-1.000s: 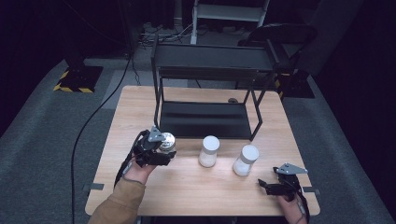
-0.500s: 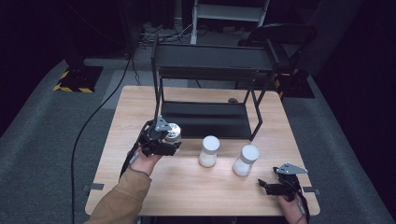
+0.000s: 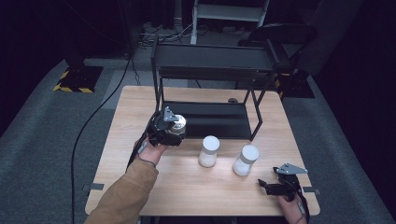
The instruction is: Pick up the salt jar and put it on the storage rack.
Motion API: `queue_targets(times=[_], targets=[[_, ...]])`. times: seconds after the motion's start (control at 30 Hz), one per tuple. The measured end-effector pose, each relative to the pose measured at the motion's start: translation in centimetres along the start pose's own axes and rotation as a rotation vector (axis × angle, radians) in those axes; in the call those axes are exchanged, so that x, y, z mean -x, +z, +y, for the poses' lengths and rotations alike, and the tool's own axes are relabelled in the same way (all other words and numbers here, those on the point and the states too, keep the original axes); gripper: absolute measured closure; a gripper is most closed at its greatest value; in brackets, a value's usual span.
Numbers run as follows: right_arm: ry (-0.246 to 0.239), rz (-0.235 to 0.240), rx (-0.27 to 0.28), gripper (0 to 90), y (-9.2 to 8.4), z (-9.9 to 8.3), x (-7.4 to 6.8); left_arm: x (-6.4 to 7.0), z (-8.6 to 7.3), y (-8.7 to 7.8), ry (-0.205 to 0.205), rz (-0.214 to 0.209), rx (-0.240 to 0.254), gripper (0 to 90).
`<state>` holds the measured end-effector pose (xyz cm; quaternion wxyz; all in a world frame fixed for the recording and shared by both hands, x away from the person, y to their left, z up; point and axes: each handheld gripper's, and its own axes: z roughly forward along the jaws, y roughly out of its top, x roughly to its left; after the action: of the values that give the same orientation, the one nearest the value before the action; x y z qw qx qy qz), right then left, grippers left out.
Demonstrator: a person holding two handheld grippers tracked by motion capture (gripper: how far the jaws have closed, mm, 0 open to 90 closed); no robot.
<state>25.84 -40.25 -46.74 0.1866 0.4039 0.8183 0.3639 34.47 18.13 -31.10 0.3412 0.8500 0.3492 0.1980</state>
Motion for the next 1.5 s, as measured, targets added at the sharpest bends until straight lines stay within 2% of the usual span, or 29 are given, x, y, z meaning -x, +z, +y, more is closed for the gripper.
queue_targets(times=[0.27, 0.47, 0.63, 0.87, 1.03, 1.37, 1.5], targets=[[0.002, -0.002, 0.0, 9.8, 0.0, 0.0, -0.1, -0.9, 1.2, 1.5, -0.013, 0.015, -0.013, 29.9], [0.002, -0.002, 0.0, 9.8, 0.0, 0.0, -0.1, -1.2, 1.8, 2.7, -0.01, 0.046, -0.034, 29.9], [0.003, -0.003, 0.0, 9.8, 0.0, 0.0, -0.1, -2.1, 2.0, 3.8, -0.037, 0.055, -0.045, 29.9], [0.004, -0.004, 0.0, 9.8, 0.0, 0.0, -0.1, -3.1, 2.0, 5.0, -0.081, 0.054, -0.042, 29.9], [0.004, -0.004, 0.0, 9.8, 0.0, 0.0, -0.1, -3.3, 2.4, 6.0, -0.09, 0.067, -0.058, 29.9], [0.004, -0.005, 0.0, 9.8, 0.0, 0.0, -0.1, -3.4, 2.6, 8.5, -0.085, 0.054, -0.091, 29.9], [0.005, -0.006, 0.0, 9.8, 0.0, 0.0, -0.2, -3.6, 2.4, 9.1, -0.094, 0.051, -0.08, 29.9]])
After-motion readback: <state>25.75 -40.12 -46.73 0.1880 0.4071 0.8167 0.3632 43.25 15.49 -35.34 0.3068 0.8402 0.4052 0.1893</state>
